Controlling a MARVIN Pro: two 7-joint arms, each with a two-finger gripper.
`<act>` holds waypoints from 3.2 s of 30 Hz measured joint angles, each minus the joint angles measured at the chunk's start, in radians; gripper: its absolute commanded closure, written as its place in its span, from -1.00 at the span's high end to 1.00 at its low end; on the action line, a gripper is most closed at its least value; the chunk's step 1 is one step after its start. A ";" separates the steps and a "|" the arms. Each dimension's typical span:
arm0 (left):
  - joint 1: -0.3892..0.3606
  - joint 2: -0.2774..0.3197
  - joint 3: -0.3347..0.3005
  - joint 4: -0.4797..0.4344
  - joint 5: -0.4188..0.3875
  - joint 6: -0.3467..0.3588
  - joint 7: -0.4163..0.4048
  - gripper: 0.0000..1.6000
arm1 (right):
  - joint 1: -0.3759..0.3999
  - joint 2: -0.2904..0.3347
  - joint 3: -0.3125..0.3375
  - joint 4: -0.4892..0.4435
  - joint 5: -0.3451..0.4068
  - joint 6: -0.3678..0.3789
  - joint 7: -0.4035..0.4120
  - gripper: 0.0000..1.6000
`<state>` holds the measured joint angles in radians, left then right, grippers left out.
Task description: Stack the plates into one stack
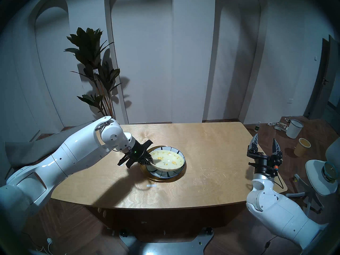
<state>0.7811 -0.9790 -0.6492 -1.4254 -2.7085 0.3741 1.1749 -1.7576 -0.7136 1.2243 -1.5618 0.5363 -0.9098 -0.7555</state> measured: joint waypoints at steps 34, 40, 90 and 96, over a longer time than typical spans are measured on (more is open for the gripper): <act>-0.076 0.042 -0.047 -0.054 0.197 -0.070 -0.022 1.00 | 0.013 0.002 -0.008 0.010 -0.001 -0.013 0.012 1.00; -0.111 0.066 -0.054 -0.009 0.337 -0.069 -0.089 1.00 | 0.029 0.002 -0.026 0.004 -0.005 -0.015 0.037 1.00; -0.187 0.094 0.070 0.436 1.198 -0.457 -0.890 1.00 | 0.397 -0.124 -0.136 0.033 0.213 0.482 0.196 1.00; -0.187 0.115 0.072 0.486 1.283 -0.543 -0.965 1.00 | 0.416 -0.142 -0.143 0.046 0.219 0.501 0.198 1.00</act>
<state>0.5944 -0.8637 -0.5772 -0.9392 -1.4253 -0.1693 0.2101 -1.3414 -0.8554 1.0810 -1.5153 0.7552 -0.4087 -0.5571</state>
